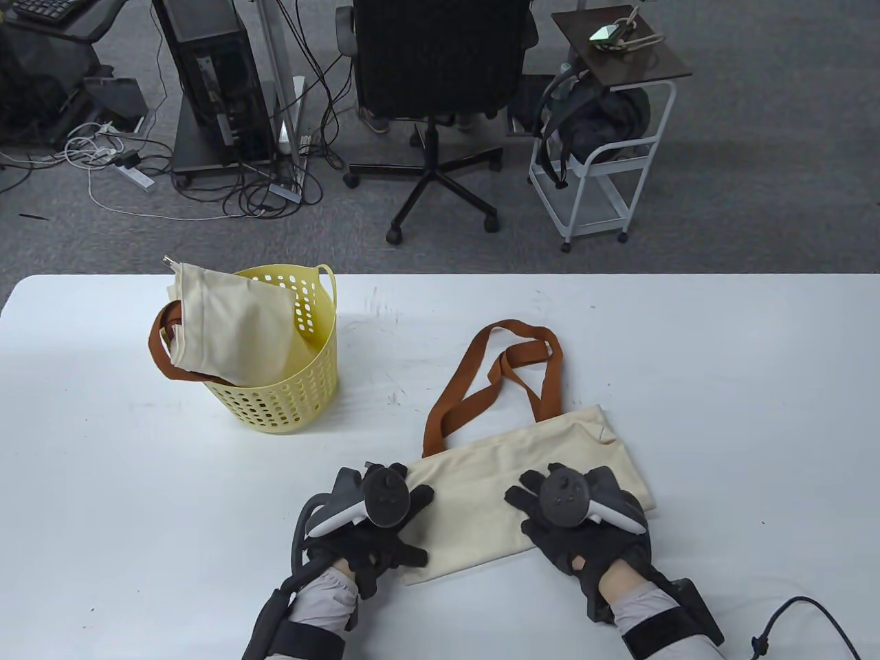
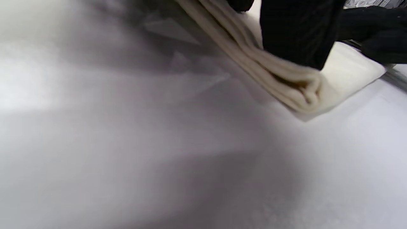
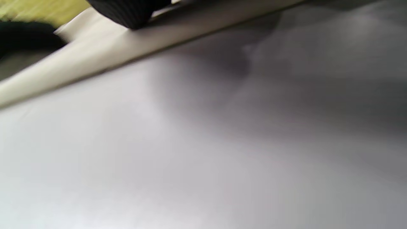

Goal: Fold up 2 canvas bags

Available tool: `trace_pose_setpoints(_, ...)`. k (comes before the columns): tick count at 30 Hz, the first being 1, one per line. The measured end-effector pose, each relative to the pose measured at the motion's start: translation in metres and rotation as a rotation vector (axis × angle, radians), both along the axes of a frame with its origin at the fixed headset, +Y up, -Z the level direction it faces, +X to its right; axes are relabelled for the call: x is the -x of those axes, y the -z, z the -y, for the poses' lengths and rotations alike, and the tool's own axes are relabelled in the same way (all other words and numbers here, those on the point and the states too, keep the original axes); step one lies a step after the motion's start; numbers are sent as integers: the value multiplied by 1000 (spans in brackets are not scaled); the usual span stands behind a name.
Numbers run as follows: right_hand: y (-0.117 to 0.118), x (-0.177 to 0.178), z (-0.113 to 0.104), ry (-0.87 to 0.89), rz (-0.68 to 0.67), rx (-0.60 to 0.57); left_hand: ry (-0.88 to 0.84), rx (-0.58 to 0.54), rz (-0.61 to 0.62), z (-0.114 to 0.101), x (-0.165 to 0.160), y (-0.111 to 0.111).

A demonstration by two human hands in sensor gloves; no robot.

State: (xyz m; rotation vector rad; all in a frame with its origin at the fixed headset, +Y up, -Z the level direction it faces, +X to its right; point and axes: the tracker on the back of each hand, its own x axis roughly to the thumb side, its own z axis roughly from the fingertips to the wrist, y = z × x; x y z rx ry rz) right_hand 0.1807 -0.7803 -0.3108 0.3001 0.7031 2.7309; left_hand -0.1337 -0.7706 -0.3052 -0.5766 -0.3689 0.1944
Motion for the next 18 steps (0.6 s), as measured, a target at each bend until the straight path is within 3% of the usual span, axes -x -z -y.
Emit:
trace_pose_setpoints(4,5,-40,-3,71,233,18,-70,-2,-19,-4,4,0)
trace_pose_setpoints(7,0,-43,-22,73,310,-121,-159,35,-18,-5,2,1)
trace_pose_setpoints(12,-2,-35,-33,-114,330,-103,-119,39,27,-5,-7,-3)
trace_pose_setpoints(17,15,-12,-43,-256,309,1,-131,61,19,-3,-7,-1)
trace_pose_setpoints(18,18,-7,-46,-251,294,-24,-134,65,18,-3,-6,-1)
